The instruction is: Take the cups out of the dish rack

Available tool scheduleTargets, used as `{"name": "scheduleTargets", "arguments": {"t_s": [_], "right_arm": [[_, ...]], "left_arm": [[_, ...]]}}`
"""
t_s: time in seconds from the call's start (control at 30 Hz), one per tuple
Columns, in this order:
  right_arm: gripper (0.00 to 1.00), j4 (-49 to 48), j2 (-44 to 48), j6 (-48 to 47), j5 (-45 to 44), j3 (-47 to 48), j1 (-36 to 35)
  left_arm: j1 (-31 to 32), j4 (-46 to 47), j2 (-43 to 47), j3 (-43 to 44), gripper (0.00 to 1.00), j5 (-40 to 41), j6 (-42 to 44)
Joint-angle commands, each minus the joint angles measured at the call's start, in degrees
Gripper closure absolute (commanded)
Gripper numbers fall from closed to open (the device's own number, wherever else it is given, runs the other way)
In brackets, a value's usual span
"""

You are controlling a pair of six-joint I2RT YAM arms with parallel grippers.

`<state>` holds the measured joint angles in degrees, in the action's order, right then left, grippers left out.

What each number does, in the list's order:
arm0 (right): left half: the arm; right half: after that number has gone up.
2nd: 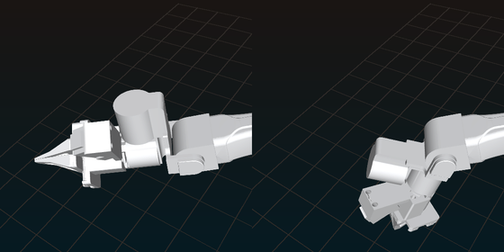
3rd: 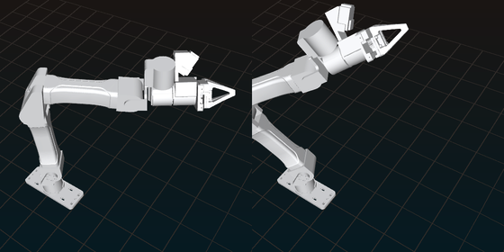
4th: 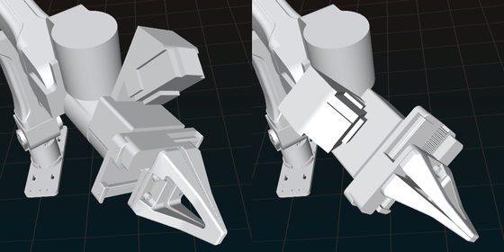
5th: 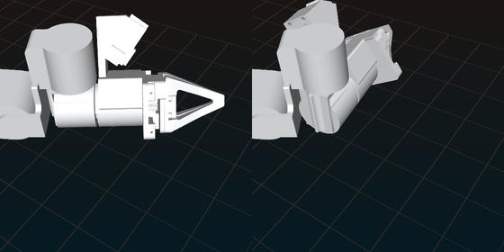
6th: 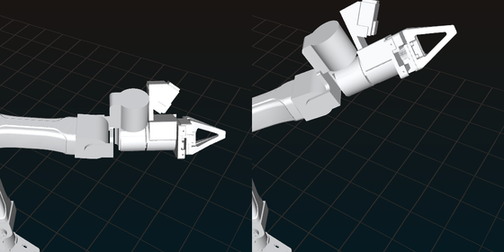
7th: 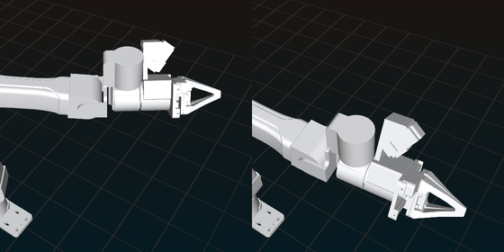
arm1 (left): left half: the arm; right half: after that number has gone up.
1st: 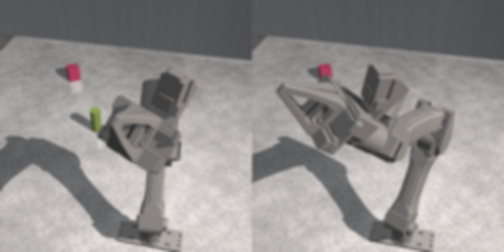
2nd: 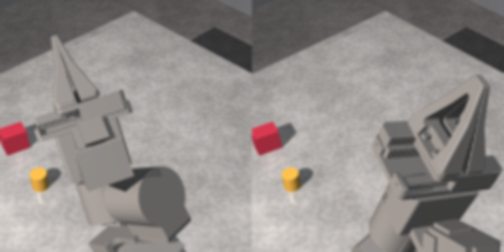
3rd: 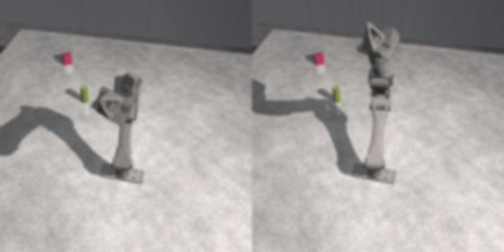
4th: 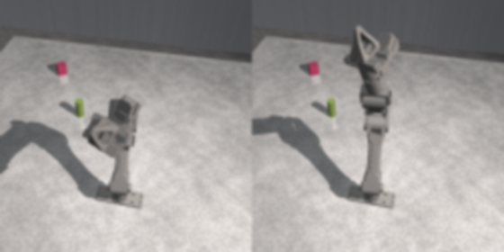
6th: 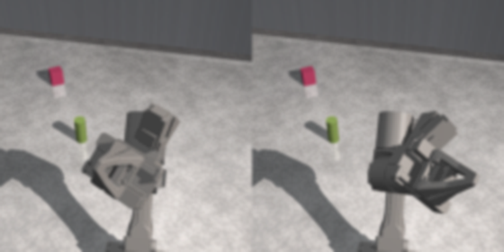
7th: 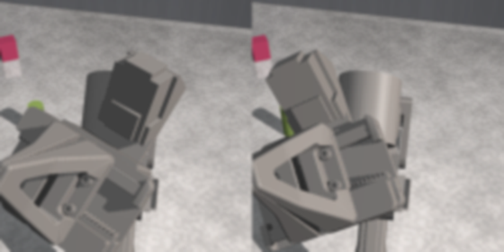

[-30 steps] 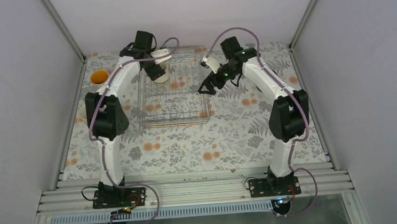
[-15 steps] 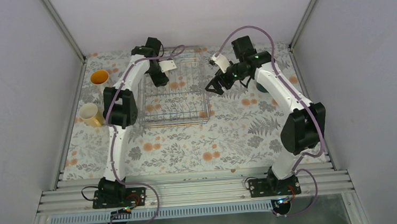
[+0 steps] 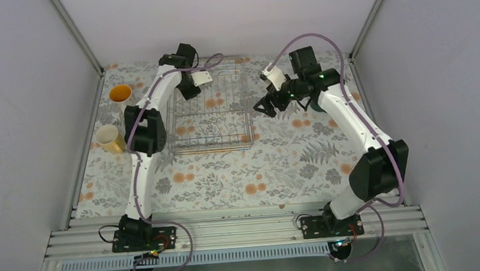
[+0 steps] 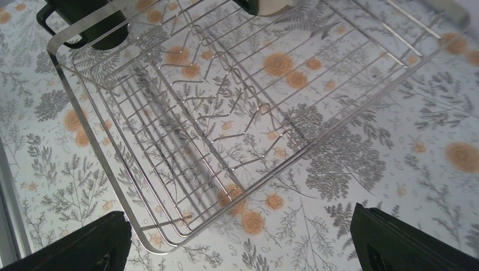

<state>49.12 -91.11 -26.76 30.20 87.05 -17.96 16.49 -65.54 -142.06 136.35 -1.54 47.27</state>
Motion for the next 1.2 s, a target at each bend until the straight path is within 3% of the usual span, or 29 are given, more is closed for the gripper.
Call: {"name": "scheduleTargets", "arguments": {"t_s": [0.0,0.13,0.3,0.57,0.9,1.17], "right_arm": [[0.00,-2.54,4.48,1.76,-2.86,-1.64,0.99],[0.00,-5.44,10.41,2.79,-6.83,-4.64,2.70],[0.00,-11.51,18.56,6.32,-14.13,-9.65,6.04],[0.00,-18.12,32.76,8.09,-29.11,-17.40,8.34],[0.00,-19.29,46.07,2.60,-49.37,-21.67,10.03],[0.00,-19.72,51.09,-0.61,-56.53,-21.65,10.09]], "left_arm": [[2.65,2.32,8.67,2.06,0.98,6.13,-2.08],[7.87,1.19,13.20,6.72,0.98,7.62,-2.69],[19.14,0.70,17.98,4.92,0.98,10.15,-2.51],[33.63,1.11,13.86,5.71,0.98,12.35,-3.87],[39.88,1.31,4.12,11.50,0.98,9.65,-4.00],[44.41,4.14,-2.26,12.84,0.98,7.04,-1.78]]}}
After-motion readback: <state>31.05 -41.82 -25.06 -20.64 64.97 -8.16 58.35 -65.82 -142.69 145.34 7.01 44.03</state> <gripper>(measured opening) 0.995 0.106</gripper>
